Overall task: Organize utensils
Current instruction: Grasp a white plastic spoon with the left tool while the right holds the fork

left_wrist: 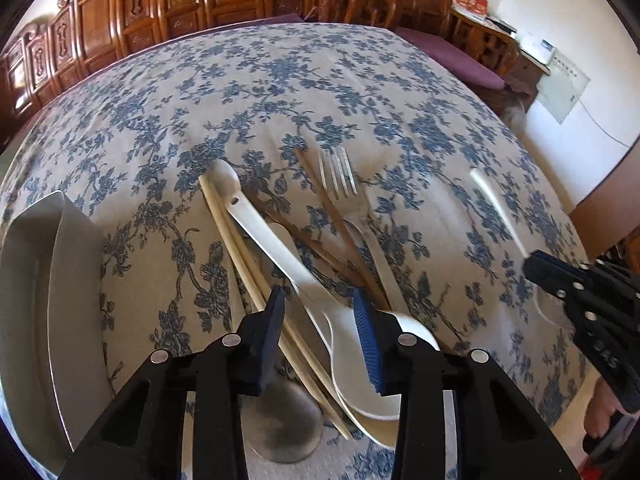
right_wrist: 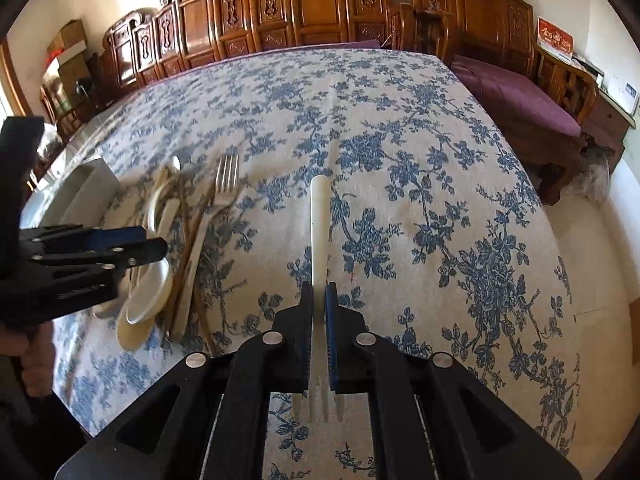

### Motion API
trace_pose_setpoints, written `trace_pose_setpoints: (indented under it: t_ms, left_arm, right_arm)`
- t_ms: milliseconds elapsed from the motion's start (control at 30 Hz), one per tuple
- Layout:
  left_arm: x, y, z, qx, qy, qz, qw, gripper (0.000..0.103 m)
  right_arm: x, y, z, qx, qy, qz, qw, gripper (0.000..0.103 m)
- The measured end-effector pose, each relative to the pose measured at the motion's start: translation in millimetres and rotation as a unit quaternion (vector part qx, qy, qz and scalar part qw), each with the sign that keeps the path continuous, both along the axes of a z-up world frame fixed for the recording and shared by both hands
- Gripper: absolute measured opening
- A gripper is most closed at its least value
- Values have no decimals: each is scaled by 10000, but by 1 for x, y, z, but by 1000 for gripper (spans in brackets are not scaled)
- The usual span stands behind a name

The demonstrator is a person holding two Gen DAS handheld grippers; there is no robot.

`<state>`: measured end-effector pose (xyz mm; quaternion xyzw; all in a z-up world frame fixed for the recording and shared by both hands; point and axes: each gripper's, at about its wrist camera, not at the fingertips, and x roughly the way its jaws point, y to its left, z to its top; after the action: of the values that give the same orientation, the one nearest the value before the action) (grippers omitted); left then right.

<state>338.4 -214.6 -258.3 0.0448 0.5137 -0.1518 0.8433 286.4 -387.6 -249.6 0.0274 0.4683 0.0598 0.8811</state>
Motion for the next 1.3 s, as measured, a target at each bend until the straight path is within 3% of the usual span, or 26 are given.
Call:
trace_pose_setpoints:
  t_ms: [100, 267, 433, 800, 900, 1100, 1300]
  left_arm:
    - [2, -3, -2, 50, -8, 6, 10000, 31]
    - [2, -10, 1, 64, -84, -39, 9999, 6]
    - [-5, -13, 10, 109, -308, -165, 9993, 0]
    - [-2, -7, 14, 27, -259, -152, 9995, 0]
    - [-1, -11, 16, 24, -331, -264, 9991, 12]
    - [6, -21, 6, 274, -235, -358, 9987, 13]
    - [11, -20, -3, 221, -118, -357, 9990, 13]
  right_arm:
    - [0, 1, 2, 49, -24, 15, 10000, 7]
    - [-2, 7, 5, 50, -78, 55, 9999, 7]
    - [-3, 12, 7, 18, -93, 92, 9999, 7]
    - [-5, 19, 8, -31, -92, 198, 9998, 7]
    - [-5, 20, 8, -37, -94, 223, 9997, 7]
    - [-5, 19, 7, -32, -83, 213, 9997, 7]
    - [-5, 19, 7, 16, -74, 228, 9997, 7]
